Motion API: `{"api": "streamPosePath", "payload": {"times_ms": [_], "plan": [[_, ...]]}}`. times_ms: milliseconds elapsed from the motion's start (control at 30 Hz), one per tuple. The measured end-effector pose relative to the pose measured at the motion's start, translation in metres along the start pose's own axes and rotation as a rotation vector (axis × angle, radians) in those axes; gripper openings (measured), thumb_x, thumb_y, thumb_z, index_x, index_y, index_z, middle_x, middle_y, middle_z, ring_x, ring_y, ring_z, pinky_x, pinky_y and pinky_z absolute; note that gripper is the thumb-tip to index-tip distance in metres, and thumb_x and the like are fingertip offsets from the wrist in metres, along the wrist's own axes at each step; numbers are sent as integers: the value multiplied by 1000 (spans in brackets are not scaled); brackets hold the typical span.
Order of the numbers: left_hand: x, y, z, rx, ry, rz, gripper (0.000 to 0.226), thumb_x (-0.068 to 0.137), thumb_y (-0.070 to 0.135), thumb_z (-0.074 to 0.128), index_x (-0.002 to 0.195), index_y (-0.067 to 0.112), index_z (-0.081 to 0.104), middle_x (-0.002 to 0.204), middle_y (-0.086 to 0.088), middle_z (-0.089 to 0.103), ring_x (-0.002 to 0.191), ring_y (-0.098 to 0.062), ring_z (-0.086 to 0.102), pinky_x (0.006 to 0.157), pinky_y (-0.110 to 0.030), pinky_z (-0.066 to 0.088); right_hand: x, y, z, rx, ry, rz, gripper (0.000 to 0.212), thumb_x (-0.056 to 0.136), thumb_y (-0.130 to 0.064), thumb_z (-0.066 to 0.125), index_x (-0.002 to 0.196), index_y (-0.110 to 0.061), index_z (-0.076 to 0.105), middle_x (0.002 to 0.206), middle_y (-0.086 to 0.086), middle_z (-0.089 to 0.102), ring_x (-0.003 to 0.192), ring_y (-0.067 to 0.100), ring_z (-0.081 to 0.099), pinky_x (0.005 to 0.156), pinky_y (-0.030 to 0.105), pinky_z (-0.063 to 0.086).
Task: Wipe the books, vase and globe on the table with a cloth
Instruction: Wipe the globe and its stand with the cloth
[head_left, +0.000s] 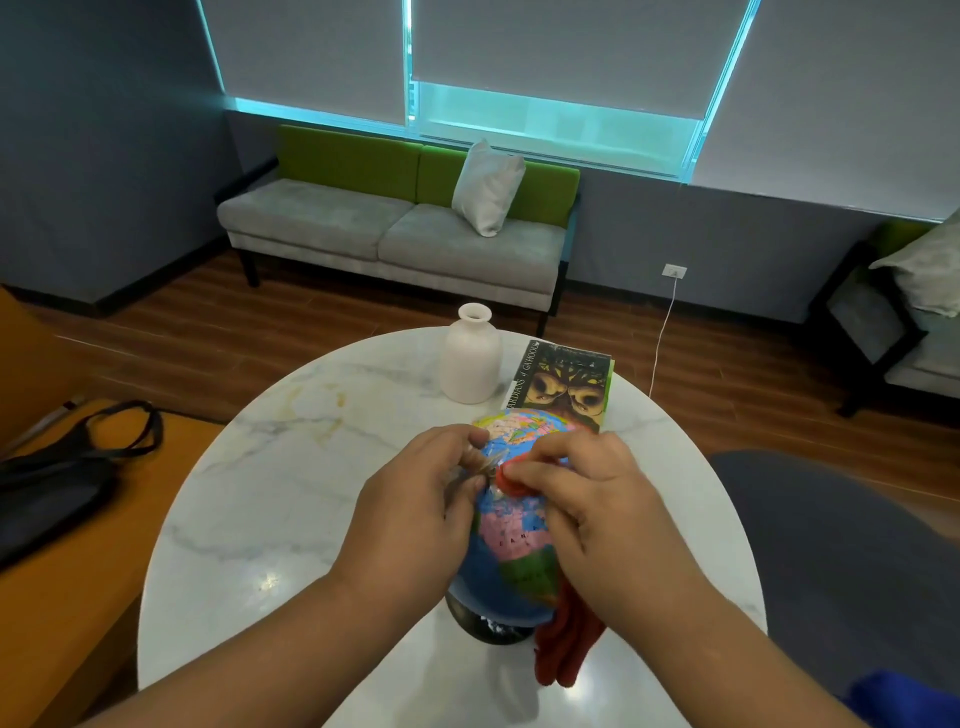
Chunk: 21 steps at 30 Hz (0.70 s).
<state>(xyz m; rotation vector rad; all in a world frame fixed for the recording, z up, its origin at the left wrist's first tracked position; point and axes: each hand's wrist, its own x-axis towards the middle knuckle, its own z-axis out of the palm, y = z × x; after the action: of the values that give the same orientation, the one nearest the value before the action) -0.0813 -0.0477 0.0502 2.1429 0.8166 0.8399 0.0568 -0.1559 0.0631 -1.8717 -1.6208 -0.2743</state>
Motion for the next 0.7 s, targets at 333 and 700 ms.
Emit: {"api": "streamPosePath", "payload": {"times_ms": [333, 700], "plan": [[0, 0, 0, -47, 12, -51, 23, 87, 8, 63, 98, 28, 65, 101, 26, 60, 101, 5, 57, 88, -19, 50, -6, 25, -5, 198, 56, 164, 39, 81, -11, 48, 95, -35, 74, 105, -25, 56, 103, 6, 50, 92, 8, 36], [-2, -1, -1, -11, 11, 39, 24, 86, 4, 63, 89, 28, 60, 107, 28, 55, 103, 7, 54, 85, -24, 53, -7, 22, 6, 226, 127, 185, 43, 86, -6, 45, 104, -35, 71, 109, -21, 58, 103, 3, 50, 94, 9, 36]]}}
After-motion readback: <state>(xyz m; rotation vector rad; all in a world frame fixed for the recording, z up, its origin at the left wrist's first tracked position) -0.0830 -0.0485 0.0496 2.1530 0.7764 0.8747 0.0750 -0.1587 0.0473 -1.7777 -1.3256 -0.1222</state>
